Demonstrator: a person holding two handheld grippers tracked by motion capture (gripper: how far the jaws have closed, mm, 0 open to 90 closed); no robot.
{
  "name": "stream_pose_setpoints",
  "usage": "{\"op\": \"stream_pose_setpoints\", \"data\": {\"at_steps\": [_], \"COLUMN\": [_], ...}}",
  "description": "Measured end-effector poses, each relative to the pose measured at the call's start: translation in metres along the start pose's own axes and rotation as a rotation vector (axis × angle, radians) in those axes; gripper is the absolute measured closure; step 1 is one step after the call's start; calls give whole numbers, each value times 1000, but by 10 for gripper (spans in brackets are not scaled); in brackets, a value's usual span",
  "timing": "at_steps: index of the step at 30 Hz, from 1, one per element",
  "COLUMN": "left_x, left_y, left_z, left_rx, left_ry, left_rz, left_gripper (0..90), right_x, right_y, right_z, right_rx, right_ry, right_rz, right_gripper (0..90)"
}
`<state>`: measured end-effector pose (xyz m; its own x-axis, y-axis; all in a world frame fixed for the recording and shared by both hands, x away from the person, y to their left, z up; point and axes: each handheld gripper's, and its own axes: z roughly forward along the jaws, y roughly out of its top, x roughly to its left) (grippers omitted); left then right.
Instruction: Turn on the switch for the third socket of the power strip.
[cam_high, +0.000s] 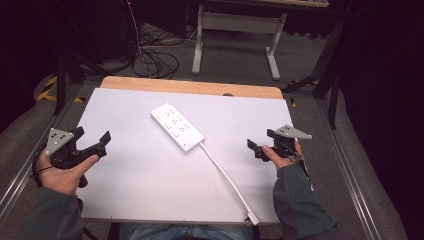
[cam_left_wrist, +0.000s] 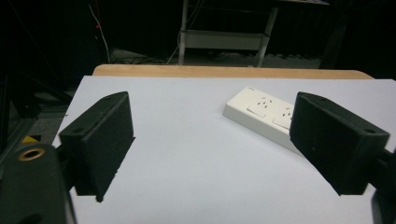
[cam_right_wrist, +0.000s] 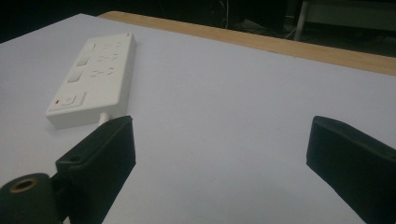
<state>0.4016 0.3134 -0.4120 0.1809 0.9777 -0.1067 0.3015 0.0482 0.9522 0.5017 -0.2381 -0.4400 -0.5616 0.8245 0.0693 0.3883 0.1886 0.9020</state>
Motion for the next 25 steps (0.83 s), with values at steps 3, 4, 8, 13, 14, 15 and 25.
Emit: {"op": "stream_pose_setpoints", "data": {"at_steps": [3,4,8,13,14,15,25], "left_x": [0,0,0,0,-1,-1,-1], "left_y": [0,0,0,0,0,-1,-2], "left_z": [0,1,1,1,2,2,5], "left_rx": [2,-1,-2,4,3,6,26], "left_ry": [-6,-6,-12,-28,-31,-37,-62], "left_rz": [-4,-13,-19,-10,-13,-12,-13], "left_gripper": [95,78,27,19,19,19,19], "right_x": [0,0,0,0,0,0,-1], "right_y": [0,0,0,0,0,0,-1], "right_z": [0,0,0,0,0,0,0], "right_rx": [-2,-2,-2,-2,-2,-3,-1], "right_ry": [3,2,3,3,3,3,1], "right_rz": [1,2,0,2,1,2,0], "right_gripper": [81,81,77,77,77,77,76]}}
